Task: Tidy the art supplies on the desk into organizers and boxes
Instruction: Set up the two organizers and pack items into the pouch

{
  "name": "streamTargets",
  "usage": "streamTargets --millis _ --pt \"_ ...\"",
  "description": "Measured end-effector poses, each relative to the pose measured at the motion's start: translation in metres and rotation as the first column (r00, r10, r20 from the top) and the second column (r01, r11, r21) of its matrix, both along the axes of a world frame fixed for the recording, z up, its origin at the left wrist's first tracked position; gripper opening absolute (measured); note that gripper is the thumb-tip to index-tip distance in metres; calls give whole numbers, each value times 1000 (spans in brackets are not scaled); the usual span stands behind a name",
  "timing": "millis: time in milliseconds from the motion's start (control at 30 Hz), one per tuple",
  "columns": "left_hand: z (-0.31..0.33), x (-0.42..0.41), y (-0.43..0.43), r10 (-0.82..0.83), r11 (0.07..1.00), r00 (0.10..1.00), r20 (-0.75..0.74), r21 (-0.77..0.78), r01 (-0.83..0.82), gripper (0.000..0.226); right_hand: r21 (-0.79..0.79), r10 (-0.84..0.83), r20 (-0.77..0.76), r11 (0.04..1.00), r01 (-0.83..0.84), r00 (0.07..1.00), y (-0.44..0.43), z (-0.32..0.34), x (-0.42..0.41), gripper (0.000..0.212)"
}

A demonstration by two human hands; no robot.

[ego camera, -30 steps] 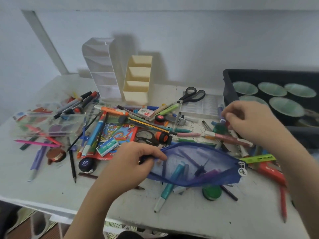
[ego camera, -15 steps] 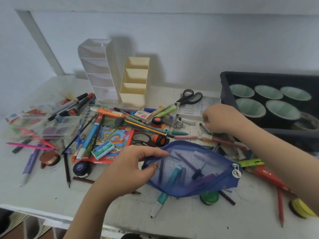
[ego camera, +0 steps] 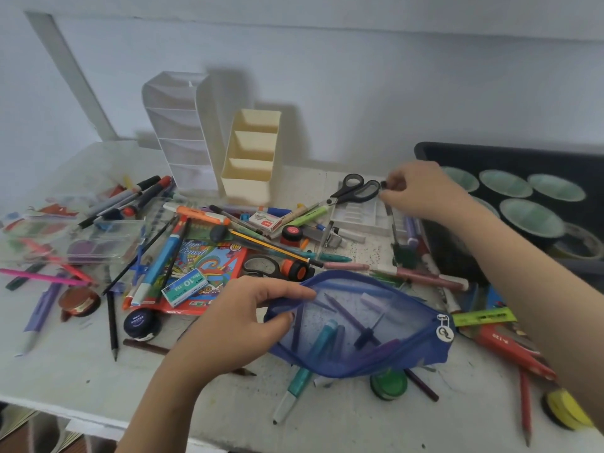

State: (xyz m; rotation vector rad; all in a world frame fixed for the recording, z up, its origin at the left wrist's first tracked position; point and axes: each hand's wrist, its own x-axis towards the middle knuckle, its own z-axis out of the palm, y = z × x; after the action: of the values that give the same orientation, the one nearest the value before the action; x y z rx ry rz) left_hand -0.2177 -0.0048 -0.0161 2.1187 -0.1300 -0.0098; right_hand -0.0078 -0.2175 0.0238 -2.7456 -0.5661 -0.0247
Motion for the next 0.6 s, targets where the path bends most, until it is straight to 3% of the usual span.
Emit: streamTargets --millis 67,367,500,600 --pt "-1 2 -2 -12 1000 1000 4 4 12 50 36 8 8 999 -8 1000 -3 3 6 31" --pt "-4 11 2 -35 999 999 -24 26 35 51 -197 155 -404 948 -252 902 16 -17 9 18" --pt "-4 10 5 -39 999 999 -29 28 40 51 -453 66 -161 882 -133 985 16 -21 12 13" --pt "-4 10 4 -40 999 999 -35 20 41 47 -612 5 -118 787 -77 993 16 -23 7 26"
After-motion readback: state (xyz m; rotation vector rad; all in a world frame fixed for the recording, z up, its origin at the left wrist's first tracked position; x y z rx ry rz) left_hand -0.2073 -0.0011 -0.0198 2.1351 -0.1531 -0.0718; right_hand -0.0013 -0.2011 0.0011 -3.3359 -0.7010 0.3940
